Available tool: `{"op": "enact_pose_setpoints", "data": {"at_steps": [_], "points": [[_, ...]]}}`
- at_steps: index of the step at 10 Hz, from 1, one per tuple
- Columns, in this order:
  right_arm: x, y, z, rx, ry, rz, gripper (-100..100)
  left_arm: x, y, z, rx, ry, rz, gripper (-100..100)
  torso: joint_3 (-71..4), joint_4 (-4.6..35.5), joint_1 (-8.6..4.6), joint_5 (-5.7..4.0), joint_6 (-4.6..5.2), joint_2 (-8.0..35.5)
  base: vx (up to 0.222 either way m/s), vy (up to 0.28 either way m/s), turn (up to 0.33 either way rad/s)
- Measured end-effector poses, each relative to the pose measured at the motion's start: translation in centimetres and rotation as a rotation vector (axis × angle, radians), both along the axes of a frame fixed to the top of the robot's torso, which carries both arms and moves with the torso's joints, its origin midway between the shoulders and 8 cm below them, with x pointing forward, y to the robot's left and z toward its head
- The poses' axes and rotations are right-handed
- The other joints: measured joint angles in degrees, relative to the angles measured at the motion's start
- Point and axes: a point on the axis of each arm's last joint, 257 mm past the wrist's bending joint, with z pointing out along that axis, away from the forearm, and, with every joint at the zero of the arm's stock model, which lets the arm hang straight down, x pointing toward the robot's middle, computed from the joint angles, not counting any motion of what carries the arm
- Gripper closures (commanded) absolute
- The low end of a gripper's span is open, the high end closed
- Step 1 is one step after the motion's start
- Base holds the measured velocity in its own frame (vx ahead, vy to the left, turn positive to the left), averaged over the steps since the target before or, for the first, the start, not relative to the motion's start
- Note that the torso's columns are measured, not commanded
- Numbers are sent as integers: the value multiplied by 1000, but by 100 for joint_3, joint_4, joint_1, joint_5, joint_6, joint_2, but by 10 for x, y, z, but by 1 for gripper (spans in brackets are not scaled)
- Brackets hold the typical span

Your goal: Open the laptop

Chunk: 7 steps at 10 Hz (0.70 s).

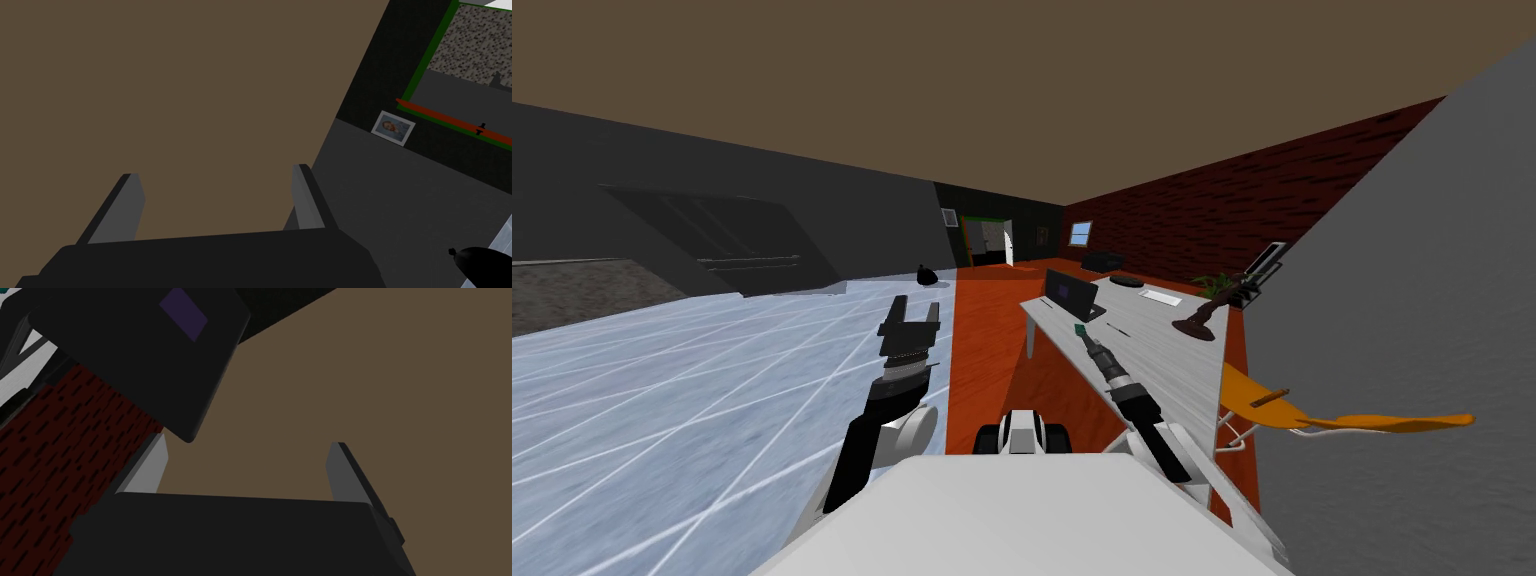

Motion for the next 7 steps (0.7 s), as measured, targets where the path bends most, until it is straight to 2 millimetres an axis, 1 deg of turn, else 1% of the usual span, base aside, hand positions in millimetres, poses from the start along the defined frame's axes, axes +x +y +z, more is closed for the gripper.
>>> {"op": "enact_pose_setpoints", "data": {"at_steps": [1,2,3,4,5,6,7], "points": [[1,-2,-4,-24,8,-5,-100,0,0,0,0,0,0,0,2,1,0,0,0,3,28,7,140],[-1,-10,-18,-69,41,-19,-100,0,0,0,0,0,0,0,1,0,1,0,-3,0,28,4,67],[0,-14,-26,-109,61,-29,-100,0,0,0,0,0,0,0,0,0,0,0,0,0,13,1,-14],[1,-16,-29,-134,68,-35,-100,0,0,0,0,0,0,0,3,1,0,0,0,5,25,8,126],[2,-29,-44,-181,102,-51,-100,0,0,0,0,0,0,0,1,0,0,0,-3,1,27,2,77],[1,-33,-50,-221,121,-62,-100,0,0,0,0,0,0,0,0,0,0,0,0,1,15,-2,-4],[0,-34,-52,-249,127,-67,-100,0,0,0,0,0,0,0,3,1,0,0,0,5,25,3,169]]}}
